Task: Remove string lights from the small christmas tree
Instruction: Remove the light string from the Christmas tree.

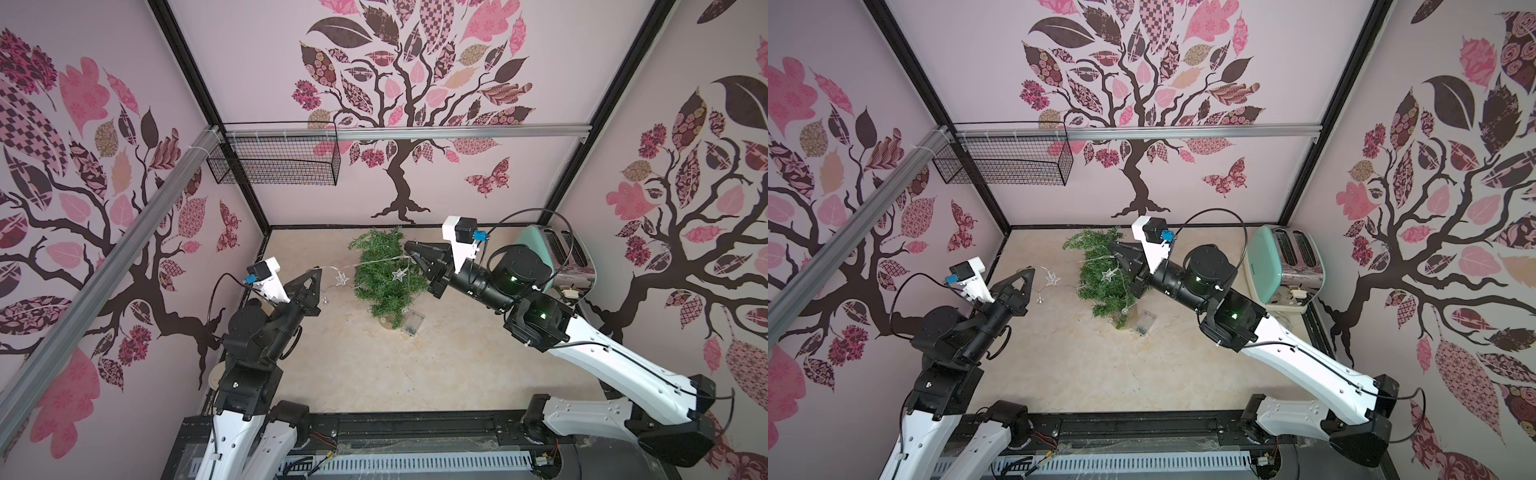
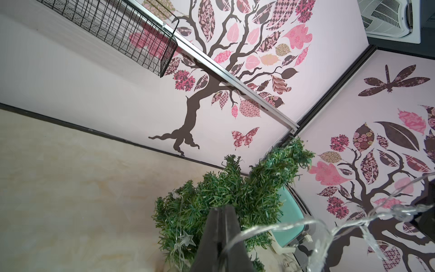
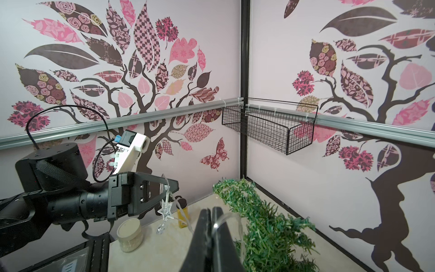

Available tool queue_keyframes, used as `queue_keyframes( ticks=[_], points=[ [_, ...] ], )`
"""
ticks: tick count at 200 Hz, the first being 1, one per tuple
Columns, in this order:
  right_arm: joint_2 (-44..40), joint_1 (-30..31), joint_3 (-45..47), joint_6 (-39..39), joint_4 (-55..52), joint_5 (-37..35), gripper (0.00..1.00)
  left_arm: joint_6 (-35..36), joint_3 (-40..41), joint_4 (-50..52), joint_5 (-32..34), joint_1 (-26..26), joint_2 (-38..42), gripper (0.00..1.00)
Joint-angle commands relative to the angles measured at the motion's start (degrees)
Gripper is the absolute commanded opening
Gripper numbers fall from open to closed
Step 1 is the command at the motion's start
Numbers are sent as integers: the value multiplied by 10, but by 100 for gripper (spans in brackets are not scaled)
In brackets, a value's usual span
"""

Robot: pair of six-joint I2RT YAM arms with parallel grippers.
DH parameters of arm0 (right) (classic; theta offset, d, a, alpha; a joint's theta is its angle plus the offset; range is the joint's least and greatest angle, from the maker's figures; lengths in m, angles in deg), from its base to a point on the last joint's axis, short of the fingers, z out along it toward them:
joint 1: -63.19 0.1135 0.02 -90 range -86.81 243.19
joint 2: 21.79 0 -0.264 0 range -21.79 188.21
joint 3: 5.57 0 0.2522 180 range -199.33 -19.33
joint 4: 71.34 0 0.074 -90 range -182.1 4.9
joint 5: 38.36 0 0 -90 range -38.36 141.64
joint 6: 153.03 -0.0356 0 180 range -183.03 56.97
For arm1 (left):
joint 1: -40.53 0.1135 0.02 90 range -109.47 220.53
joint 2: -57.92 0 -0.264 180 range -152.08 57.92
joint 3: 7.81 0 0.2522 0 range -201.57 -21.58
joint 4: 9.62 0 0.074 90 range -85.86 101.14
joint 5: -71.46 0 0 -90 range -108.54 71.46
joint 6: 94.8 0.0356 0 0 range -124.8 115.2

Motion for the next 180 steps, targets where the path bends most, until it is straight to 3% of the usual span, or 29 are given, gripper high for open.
queue_keyframes(
  ticks=[1, 42, 149, 180],
  points=[
    [-28, 5, 10, -36, 9, 4, 0, -10, 2, 51, -5, -2, 31, 0],
    [-50, 5, 43, -61, 8, 13, 0, 6, -45, 118, 19, -3, 72, 0],
    [-86, 5, 69, -87, -7, 9, 0, 32, -211, 219, 67, -4, 48, 0],
    [-89, 5, 73, -94, -5, 18, 0, 50, -228, 201, 57, -3, 44, 0]
  ],
)
